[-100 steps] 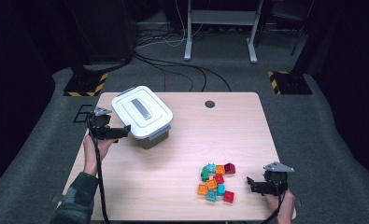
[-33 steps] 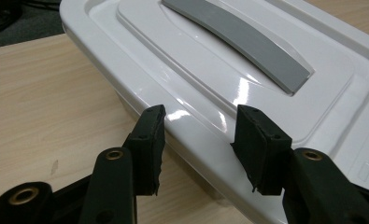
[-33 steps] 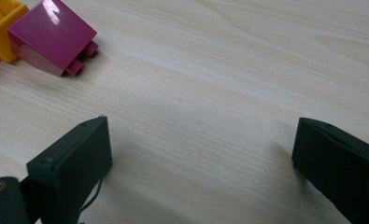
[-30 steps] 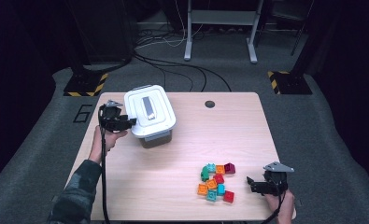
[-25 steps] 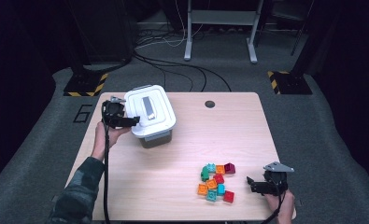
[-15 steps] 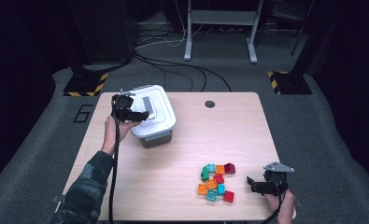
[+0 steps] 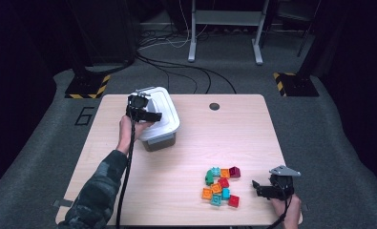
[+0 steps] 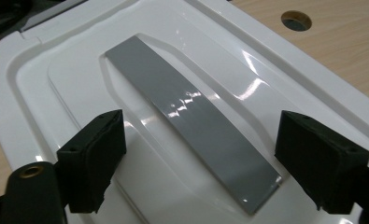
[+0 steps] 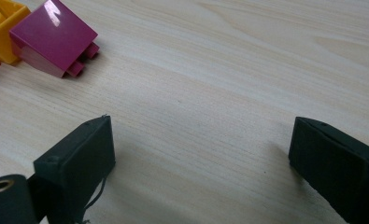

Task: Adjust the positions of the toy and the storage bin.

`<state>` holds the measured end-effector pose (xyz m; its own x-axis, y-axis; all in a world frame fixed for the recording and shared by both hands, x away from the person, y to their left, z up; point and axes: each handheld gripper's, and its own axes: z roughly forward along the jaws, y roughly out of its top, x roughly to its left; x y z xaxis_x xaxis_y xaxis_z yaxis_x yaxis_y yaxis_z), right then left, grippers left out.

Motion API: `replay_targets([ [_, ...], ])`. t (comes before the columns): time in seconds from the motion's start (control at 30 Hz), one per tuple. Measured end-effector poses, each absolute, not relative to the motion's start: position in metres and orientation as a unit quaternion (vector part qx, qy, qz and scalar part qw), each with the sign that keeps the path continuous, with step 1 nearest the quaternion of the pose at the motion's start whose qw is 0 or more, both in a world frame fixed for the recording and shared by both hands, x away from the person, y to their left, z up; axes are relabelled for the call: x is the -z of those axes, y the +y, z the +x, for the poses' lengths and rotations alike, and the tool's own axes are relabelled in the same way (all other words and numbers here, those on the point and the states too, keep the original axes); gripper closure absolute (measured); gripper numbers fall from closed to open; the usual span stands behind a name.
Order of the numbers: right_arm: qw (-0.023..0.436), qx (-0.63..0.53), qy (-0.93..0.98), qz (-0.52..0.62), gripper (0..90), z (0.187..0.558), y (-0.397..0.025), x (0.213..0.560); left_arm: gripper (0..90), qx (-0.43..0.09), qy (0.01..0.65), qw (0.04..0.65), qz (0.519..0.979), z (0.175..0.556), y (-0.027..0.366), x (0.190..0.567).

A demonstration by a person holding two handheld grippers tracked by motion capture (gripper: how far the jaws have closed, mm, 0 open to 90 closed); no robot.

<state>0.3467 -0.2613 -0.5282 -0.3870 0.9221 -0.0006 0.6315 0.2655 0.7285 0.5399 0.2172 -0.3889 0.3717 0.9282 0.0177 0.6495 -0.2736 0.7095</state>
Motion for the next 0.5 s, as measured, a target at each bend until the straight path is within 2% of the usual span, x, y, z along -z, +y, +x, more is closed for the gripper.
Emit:
replay_targets([
  [0.03,0.22,-0.33,0.764,0.508,6.2,0.3466,-0.2613,0.5282,23.5,-0.235,0.513,0.307,0.767,0.5403,0.2151,0.389],
  [0.27,0.221,-0.331,0.763,0.509,7.0,0.3464,-0.2614,0.5282,34.2,-0.238,0.51,0.309,0.767,0.5391,0.21,0.3882],
  [0.3,0.222,-0.331,0.763,0.508,7.1,0.3464,-0.2615,0.5282,38.8,-0.229,0.515,0.318,0.763,0.5391,0.2105,0.3889],
  [0.5,0.222,-0.331,0.763,0.509,7.4,0.3463,-0.2615,0.5281,43.3,-0.225,0.516,0.324,0.76,0.5376,0.2102,0.3894],
])
